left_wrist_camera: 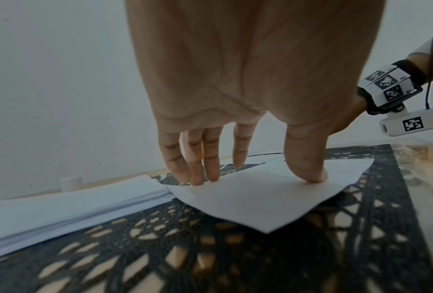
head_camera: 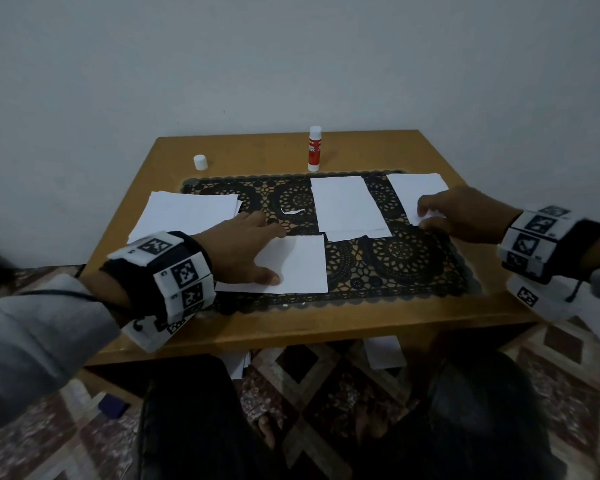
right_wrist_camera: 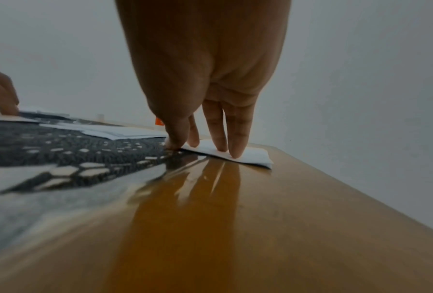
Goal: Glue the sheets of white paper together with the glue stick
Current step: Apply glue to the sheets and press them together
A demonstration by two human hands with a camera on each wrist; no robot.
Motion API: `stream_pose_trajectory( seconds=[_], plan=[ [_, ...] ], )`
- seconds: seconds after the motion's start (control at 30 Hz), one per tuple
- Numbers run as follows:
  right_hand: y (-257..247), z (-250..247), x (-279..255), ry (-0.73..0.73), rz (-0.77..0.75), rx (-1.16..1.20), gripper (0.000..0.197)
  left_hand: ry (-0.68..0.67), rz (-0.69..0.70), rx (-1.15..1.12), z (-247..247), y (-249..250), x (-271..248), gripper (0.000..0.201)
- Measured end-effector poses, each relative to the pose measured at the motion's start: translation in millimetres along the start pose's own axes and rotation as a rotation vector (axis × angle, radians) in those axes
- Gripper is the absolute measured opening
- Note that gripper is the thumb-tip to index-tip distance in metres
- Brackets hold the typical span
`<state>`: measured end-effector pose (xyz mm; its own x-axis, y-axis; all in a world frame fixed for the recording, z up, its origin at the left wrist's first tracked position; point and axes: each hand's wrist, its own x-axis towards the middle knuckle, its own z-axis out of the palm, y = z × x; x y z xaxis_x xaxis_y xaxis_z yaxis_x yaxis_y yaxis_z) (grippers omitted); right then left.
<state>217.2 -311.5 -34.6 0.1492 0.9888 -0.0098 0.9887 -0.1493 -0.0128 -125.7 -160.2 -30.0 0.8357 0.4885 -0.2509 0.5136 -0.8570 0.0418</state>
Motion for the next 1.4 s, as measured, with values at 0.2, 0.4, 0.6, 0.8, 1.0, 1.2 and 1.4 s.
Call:
stream_pose_trajectory(
  seconds=[0.2,0.4,0.6,0.8,1.0,1.2,1.4],
  plan=[
    [-2,9,-1,0.048,-0.112,-0.165,0.012,-0.001,0.005,0.005,-1,0,-1,0.078],
    [3,10,3,0.095,-0.030,-0.141,0.020,0.001,0.015,0.015,-2,2,-2,0.077],
    [5,7,4,0.155,0.016,0.089,0.020,0.010,0.016,0.018,-2,4,-4,0.074],
    [15,-2,9,0.146,0.123,0.240,0.024,-0.017,0.002,0.008,-6,5,-7,0.070],
    [22,-3,13,0.182,0.245,0.459,0.016,-0.089,0.015,-0.032,-12,5,-11,0.050],
    [15,-9,11,0.274,0.281,0.359,0.011,-0.054,0.026,-0.055,-9,6,-11,0.042],
    [-3,-37,3,0.536,0.091,0.120,0.012,-0.007,0.034,-0.072,-8,5,-14,0.041]
  ],
)
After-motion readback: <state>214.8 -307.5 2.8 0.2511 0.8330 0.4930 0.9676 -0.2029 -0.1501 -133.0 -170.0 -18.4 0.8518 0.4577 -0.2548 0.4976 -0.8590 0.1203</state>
